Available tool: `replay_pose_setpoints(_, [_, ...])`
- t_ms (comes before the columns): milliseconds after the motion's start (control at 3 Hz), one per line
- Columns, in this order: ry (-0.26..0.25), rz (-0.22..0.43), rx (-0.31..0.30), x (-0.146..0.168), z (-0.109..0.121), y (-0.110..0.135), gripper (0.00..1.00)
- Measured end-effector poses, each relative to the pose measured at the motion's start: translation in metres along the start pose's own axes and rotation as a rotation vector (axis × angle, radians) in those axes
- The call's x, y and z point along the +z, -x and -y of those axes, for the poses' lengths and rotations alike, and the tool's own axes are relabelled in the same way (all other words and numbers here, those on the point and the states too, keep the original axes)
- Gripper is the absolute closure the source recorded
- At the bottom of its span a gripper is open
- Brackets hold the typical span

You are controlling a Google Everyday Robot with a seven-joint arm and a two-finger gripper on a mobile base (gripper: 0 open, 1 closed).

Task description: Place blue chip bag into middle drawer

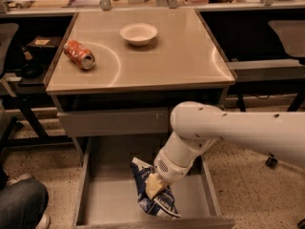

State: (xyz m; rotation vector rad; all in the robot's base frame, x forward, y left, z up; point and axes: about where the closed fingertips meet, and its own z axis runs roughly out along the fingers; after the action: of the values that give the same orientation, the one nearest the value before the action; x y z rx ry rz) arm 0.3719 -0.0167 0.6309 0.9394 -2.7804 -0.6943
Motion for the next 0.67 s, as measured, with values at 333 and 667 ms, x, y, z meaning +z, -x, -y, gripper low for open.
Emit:
replay_pose_setpoints(333, [0.026,0.056,0.025,0.034,0.007,0.030,1.00])
replay_pose_setpoints(667, [0.033,0.088,0.038,0.061,0.015,0.057,1.00])
